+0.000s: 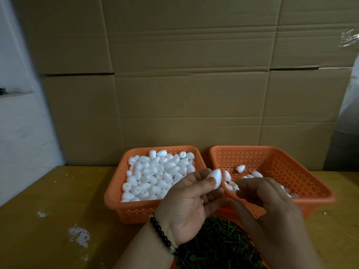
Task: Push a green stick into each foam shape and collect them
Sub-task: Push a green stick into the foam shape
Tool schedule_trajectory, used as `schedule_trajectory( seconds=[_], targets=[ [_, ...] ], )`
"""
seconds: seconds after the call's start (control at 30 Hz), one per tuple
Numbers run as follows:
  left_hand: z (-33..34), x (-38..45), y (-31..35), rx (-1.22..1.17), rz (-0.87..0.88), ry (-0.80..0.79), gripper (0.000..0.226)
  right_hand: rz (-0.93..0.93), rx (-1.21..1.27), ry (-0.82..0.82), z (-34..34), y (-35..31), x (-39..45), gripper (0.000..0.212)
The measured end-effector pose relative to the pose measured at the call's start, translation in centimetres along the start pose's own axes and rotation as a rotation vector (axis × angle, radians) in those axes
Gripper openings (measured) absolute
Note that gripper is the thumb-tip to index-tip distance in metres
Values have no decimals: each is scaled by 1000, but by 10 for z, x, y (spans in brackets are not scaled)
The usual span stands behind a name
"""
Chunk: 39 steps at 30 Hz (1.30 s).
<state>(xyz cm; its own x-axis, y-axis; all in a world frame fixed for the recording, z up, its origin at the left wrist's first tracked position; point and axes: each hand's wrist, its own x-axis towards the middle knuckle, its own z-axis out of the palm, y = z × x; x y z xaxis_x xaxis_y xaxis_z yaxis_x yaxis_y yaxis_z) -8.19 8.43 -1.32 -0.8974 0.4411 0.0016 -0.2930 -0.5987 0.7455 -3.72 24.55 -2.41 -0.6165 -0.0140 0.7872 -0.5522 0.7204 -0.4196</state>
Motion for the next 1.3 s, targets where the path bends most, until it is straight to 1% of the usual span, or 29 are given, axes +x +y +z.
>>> schedule_trajectory(
  seconds=[0.03, 0.17, 0.27, 0.37, 0.43, 0.5, 0.63, 0.73, 0.93, 1.07, 1.1, 1.2, 1.3],
  targets=[
    [0, 0, -1, 43, 33, 6, 48, -3, 3, 0, 0, 0, 0, 35],
    [2, -2, -4, 266, 173, 25, 32, -42, 10, -1, 1, -1, 0, 35],
    [4, -3, -6, 450, 264, 33, 31, -82, -13, -15, 2, 0, -1, 51],
    [5, -4, -9, 567, 307, 40, 33, -86, -26, -53, 3, 1, -2, 65],
    [5, -4, -10, 650, 325, 44, 35, -93, -16, -76, 3, 1, -2, 62],
    [6, -4, -10, 699, 337, 50, 40, -100, -15, -91, 3, 1, -1, 55],
    [8, -5, -11, 734, 358, 58, 52, -42, 62, -83, 4, 3, -1, 44],
    [9, -5, -12, 741, 369, 55, 53, 32, 163, -65, 5, 4, -2, 42],
    [12, -6, -14, 709, 389, 49, 48, 178, 310, -98, 8, 3, -4, 39],
    [12, -4, -15, 655, 404, 76, 37, 244, 473, -125, 5, -3, 0, 22],
    [12, -4, -15, 647, 403, 80, 35, 265, 500, -135, 4, -4, 1, 20],
    [11, -3, -16, 613, 402, 107, 34, 287, 458, -138, 5, -4, 0, 26],
    [10, -1, -18, 580, 401, 151, 37, 301, 386, -153, 7, 2, -4, 50]
  ],
)
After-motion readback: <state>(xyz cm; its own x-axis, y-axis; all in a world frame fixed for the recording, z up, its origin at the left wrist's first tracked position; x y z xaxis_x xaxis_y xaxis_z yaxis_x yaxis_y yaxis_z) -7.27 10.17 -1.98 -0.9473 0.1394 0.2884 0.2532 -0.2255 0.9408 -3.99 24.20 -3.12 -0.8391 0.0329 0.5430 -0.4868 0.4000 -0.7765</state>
